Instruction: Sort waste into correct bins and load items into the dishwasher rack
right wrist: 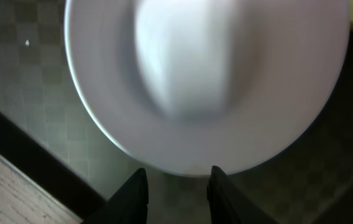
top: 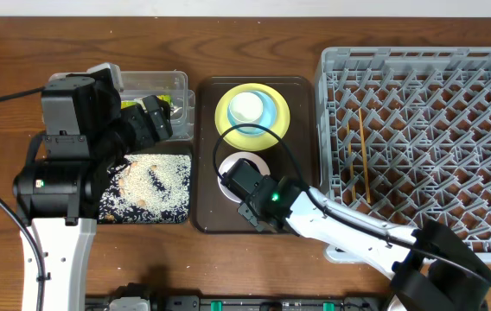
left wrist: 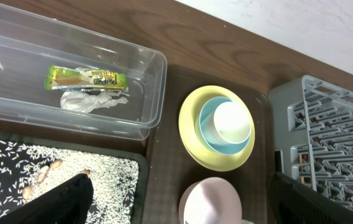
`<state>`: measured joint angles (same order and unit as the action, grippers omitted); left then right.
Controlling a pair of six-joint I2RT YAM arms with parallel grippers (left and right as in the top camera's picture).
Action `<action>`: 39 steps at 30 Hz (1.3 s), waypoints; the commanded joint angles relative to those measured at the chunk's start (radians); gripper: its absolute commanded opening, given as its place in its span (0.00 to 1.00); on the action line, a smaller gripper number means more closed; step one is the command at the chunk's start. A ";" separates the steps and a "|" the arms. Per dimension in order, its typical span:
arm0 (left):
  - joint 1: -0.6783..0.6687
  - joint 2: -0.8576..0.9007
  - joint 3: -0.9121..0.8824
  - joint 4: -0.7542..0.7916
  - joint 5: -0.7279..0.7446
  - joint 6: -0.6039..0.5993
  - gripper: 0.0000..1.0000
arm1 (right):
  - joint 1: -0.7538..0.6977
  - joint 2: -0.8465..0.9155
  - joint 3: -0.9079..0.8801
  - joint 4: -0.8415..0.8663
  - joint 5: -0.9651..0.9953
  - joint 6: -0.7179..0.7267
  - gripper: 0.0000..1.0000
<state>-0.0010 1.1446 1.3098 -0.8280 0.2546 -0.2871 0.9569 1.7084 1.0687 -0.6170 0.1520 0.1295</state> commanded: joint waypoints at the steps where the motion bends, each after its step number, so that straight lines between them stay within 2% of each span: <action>1: 0.005 0.006 0.009 0.000 -0.013 0.010 0.92 | -0.010 0.005 0.017 0.017 0.016 0.012 0.33; 6: 0.005 0.006 0.009 0.000 -0.013 0.010 0.92 | -0.009 0.005 0.017 0.058 0.016 0.011 0.36; 10: 0.005 0.006 0.009 0.000 -0.013 0.010 0.92 | -0.010 0.005 0.017 0.154 0.016 0.011 0.41; 14: 0.005 0.006 0.009 0.000 -0.013 0.010 0.92 | -0.012 0.005 0.017 0.232 0.016 -0.009 0.35; 19: 0.005 0.006 0.009 0.000 -0.013 0.010 0.92 | -0.019 0.013 0.014 0.228 0.033 -0.015 0.19; 29: 0.005 0.006 0.009 0.000 -0.013 0.010 0.92 | -0.057 0.128 0.014 0.232 0.058 -0.015 0.18; 31: 0.005 0.006 0.009 0.000 -0.013 0.010 0.92 | -0.060 0.142 0.014 0.230 0.058 -0.015 0.15; 34: 0.005 0.006 0.009 0.000 -0.013 0.010 0.92 | -0.060 0.134 0.016 0.215 0.057 -0.014 0.08; 39: 0.005 0.006 0.009 0.000 -0.013 0.010 0.92 | -0.064 0.070 0.033 0.157 0.060 -0.011 0.09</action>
<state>-0.0010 1.1446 1.3098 -0.8291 0.2546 -0.2871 0.9005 1.8366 1.0725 -0.4461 0.1989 0.1181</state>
